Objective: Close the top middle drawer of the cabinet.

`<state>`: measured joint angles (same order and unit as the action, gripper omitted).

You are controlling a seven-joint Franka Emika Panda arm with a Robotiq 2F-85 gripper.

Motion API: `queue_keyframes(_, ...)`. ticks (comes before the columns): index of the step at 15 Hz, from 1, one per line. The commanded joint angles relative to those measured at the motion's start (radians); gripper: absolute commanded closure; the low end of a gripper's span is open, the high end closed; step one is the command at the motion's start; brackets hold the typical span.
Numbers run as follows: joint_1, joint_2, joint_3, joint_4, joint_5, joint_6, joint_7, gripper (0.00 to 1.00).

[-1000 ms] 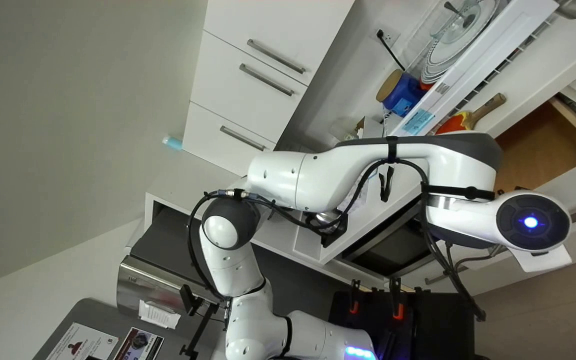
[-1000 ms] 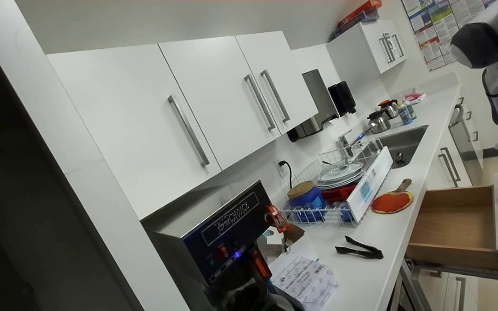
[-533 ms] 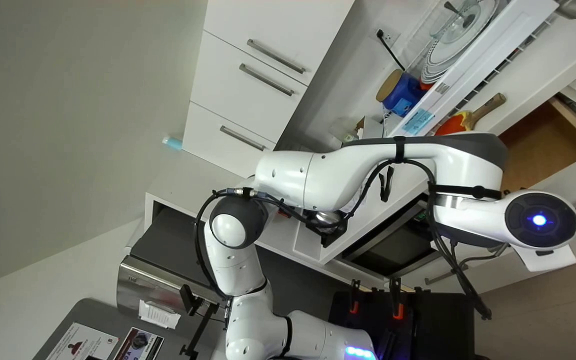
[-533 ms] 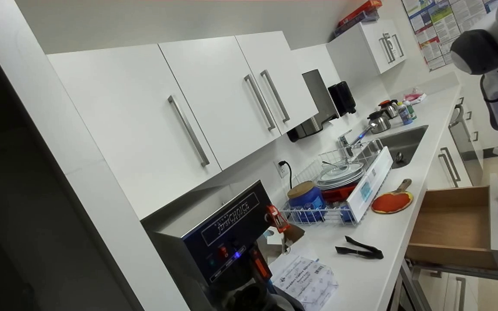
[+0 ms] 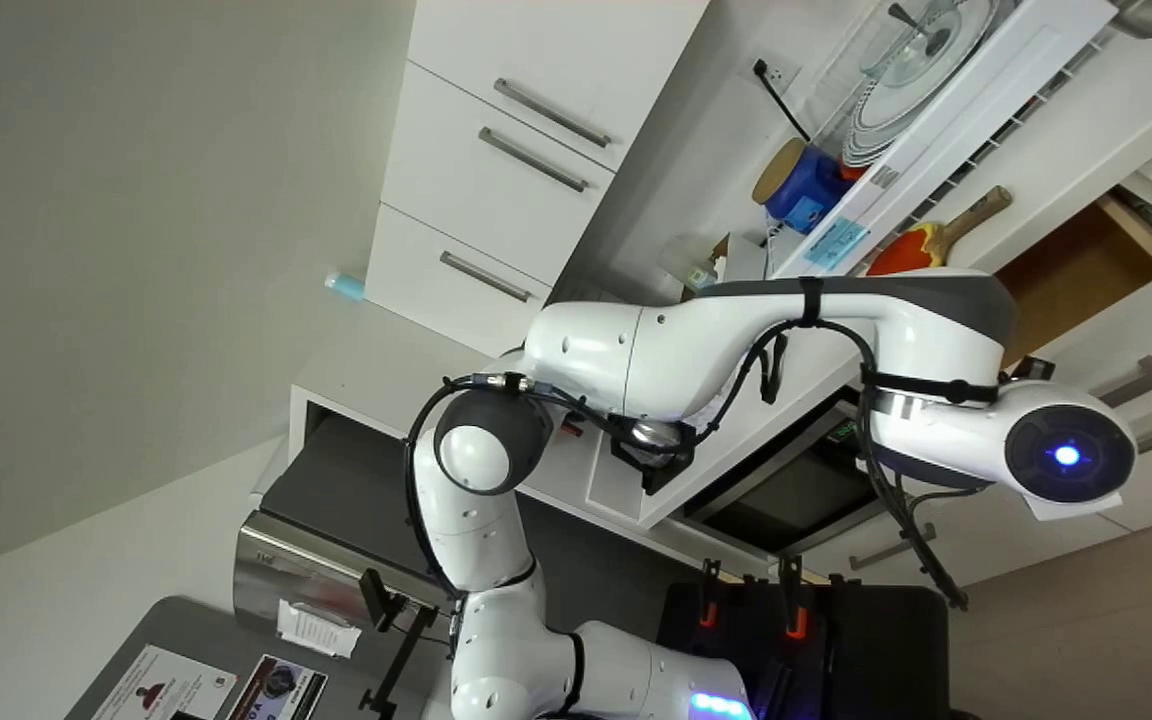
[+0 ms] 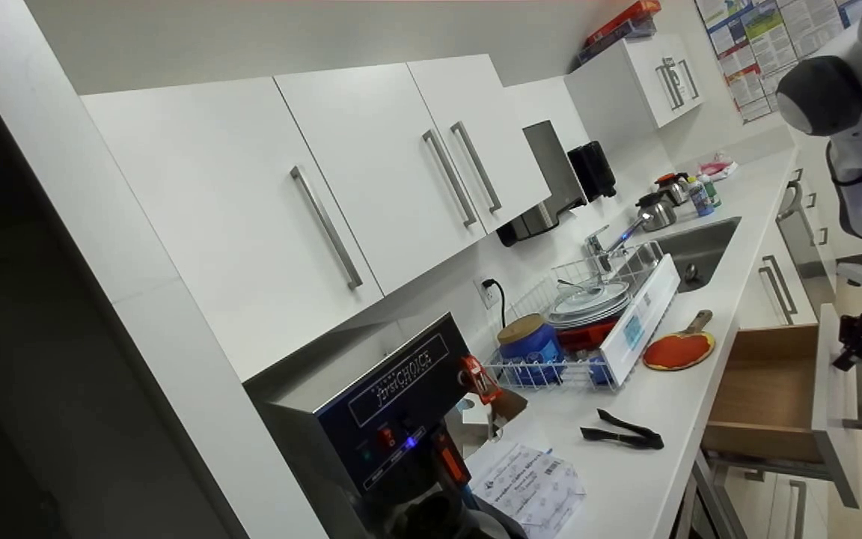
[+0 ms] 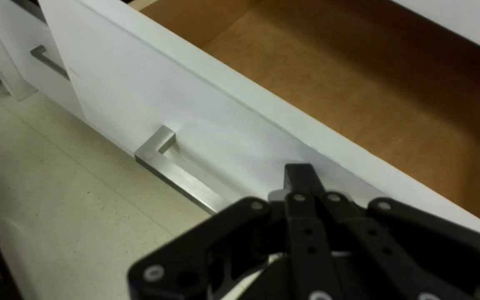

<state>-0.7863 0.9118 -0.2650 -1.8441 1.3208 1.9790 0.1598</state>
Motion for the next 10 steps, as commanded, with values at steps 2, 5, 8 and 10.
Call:
queue_keyframes(2, 0.033, 0.036, 0.047, 0.031, 0.138, -0.015, -0.009, 1.00)
queue_keyframes(5, 0.080, 0.070, 0.064, 0.073, 0.208, -0.002, 0.006, 1.00)
queue_keyframes(8, 0.132, 0.111, 0.063, 0.139, 0.264, 0.016, 0.033, 1.00)
queue_keyframes(10, 0.167, 0.136, 0.059, 0.185, 0.289, 0.029, 0.053, 1.00)
